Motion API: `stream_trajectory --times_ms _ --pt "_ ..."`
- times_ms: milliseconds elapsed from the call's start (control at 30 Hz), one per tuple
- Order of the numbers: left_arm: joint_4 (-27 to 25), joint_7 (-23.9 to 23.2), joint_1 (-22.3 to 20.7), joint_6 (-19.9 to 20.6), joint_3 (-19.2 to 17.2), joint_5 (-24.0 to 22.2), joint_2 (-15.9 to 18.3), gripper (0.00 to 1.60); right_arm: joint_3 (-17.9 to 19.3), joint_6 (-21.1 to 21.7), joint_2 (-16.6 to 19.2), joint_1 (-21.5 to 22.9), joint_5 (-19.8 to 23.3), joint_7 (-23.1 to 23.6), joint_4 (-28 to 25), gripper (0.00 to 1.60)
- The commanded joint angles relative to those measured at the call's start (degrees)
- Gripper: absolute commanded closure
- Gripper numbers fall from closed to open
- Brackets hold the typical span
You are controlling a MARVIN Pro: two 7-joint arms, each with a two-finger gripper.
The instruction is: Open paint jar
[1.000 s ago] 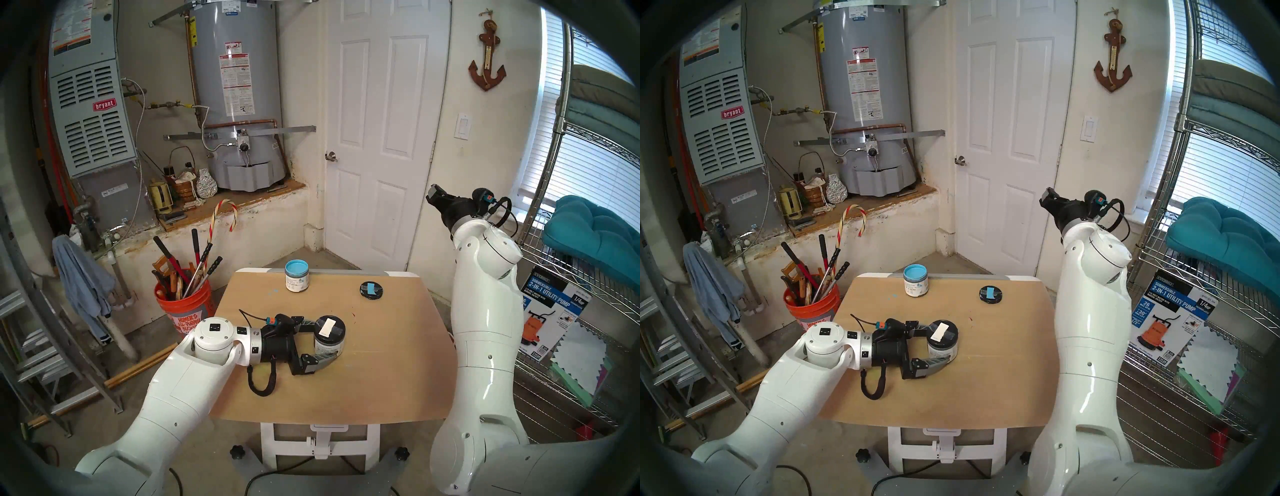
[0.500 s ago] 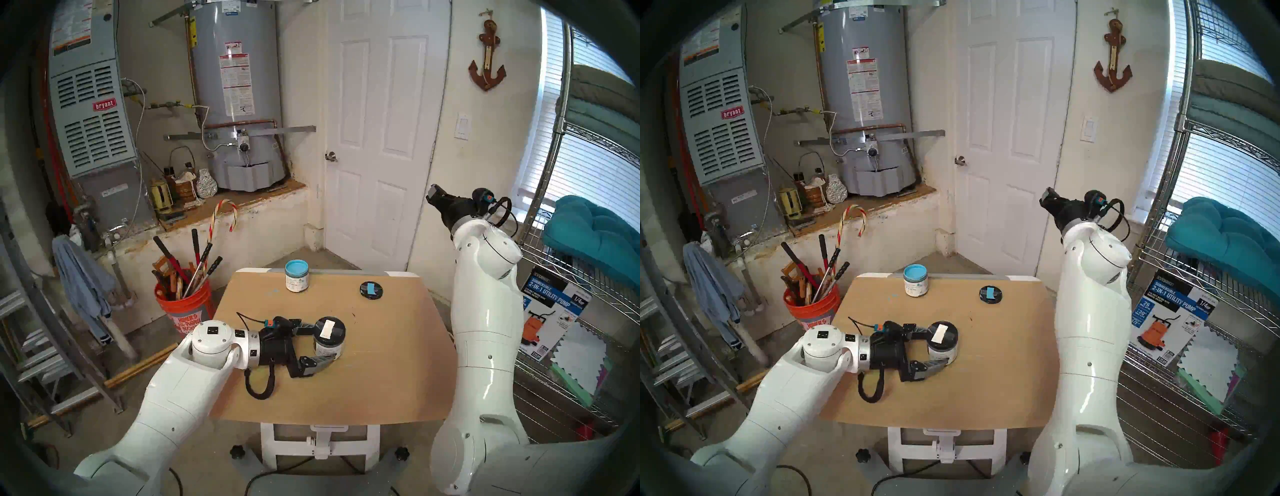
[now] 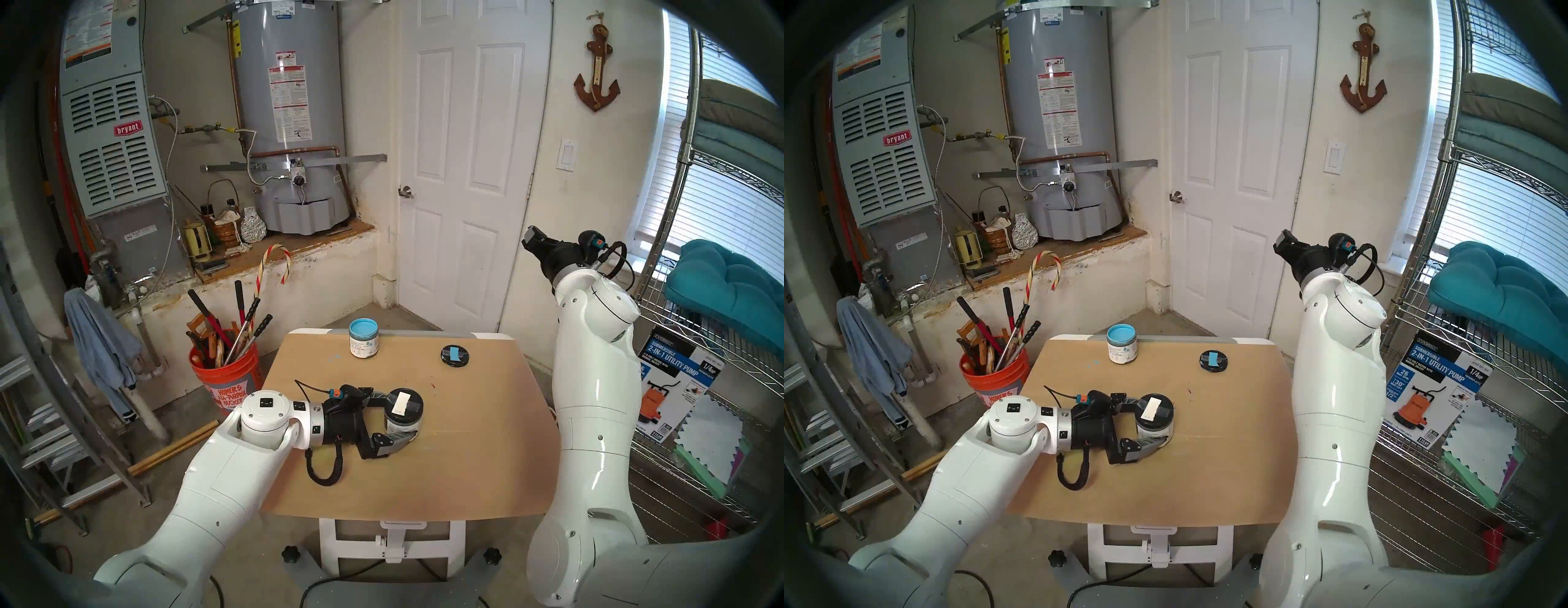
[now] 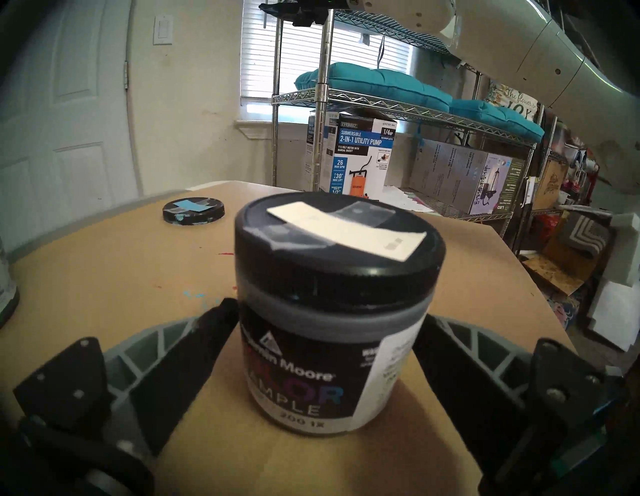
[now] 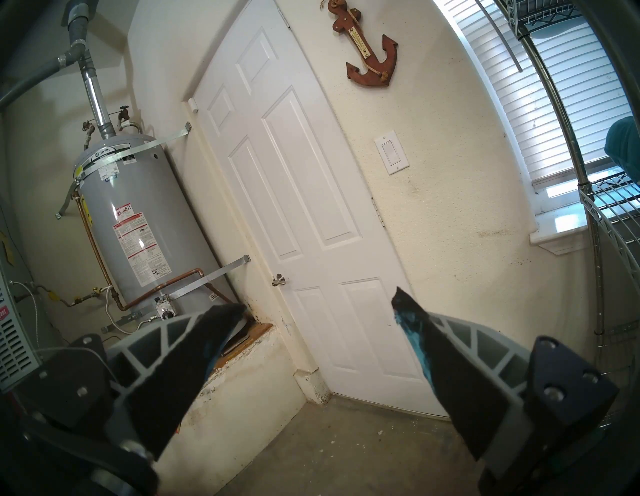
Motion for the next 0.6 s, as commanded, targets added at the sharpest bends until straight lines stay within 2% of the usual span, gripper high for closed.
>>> stream_trajectory --times_ms 0,300,367,433,467,500,567 --pt "0.44 0.06 -1.55 0.31 0.67 0.35 -0.81 0.0 -0.48 -0.25 -0.14 0.96 -0.06 0.01 -1.33 0.0" --pt "1.34 0.13 -2.04 -0.32 1.06 0.11 -1.29 0.0 -0.48 -0.25 -0.14 0.96 -0.05 0.01 -1.33 0.0" --pt "1.23 0.25 -1.95 -0.32 1.0 0.06 -1.27 0.11 -0.48 -0.25 -0.14 0.96 -0.05 0.01 -1.33 0.0" --pt "1.09 0.38 -1.83 -0.27 0.94 0.03 -1.21 0.8 -0.48 -0.25 -0.14 0.96 -0.05 0.0 -1.33 0.0" --pt "1.02 0.44 -1.77 -0.26 0.92 0.03 -1.19 0.99 -0.48 -0.25 -0.14 0.96 -0.06 0.0 -1.33 0.0" --pt "0.92 0.49 -1.7 -0.23 0.92 0.04 -1.16 0.99 -0.48 -0.25 -0.14 0.96 -0.06 0.0 -1.33 0.0" --pt "0.74 0.49 -1.57 -0.21 0.94 0.07 -1.09 1.35 -0.48 -0.25 -0.14 0.96 -0.06 0.0 -1.34 0.0"
